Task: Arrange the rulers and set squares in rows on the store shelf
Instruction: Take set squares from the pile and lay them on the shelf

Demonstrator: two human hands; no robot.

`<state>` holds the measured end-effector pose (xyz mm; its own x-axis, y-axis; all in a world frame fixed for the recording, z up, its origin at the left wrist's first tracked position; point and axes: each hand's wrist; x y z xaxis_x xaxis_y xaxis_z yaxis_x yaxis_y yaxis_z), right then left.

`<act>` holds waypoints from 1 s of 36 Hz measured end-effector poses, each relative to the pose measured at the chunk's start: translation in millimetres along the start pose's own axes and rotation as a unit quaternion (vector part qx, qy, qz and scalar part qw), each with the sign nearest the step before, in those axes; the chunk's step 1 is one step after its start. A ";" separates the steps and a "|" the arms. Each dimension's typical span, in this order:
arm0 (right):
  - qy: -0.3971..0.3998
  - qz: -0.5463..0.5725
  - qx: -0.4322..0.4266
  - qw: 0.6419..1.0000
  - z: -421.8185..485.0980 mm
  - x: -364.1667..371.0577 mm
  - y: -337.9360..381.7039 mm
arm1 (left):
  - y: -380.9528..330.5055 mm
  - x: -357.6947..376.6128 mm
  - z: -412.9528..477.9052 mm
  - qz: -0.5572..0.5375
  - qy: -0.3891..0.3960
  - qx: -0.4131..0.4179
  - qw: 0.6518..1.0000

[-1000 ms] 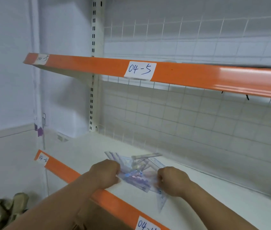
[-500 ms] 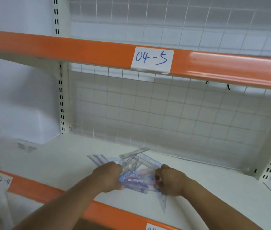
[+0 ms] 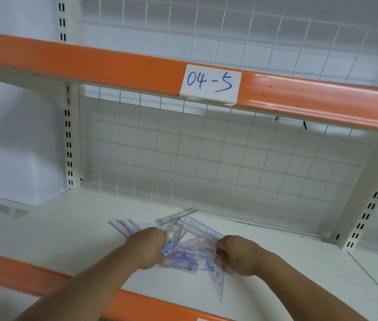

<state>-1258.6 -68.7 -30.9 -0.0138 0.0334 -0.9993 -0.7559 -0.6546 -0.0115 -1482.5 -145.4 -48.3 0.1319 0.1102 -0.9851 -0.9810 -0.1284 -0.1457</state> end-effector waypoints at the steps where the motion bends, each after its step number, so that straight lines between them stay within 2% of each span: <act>1: 0.004 0.001 -0.003 1.000 0.5 -0.6 -0.7 | 0.0 -0.1 0.3 0.002 0.001 -0.001 1.000; 9: -0.009 -0.036 0.003 0.999 9.2 4.2 -7.2 | 0.4 -2.0 0.9 0.000 0.017 -0.005 1.000; 14: -0.037 -0.014 0.034 0.999 9.3 7.6 -8.3 | 0.6 -0.6 -1.5 -0.008 0.009 -0.005 1.000; 19: -0.047 -0.032 0.021 0.998 5.5 7.8 -8.2 | -2.7 1.6 -4.0 -0.014 0.008 0.002 1.000; 36: -0.001 -0.079 -0.006 0.997 2.5 8.3 -6.0 | -4.6 -3.2 -9.9 -0.017 0.017 0.001 1.000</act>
<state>-1255.8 -62.7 -39.1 0.1034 0.1379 -0.9850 -0.7403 -0.6507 -0.1689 -1477.0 -154.9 -45.4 0.1699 0.0808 -0.9821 -0.9760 -0.1240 -0.1791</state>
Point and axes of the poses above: each hand's wrist, its own z-axis towards the middle knuckle, its own x-axis out of the palm, y = z × x, and after that the axes turned 10 degrees about -y, right-handed
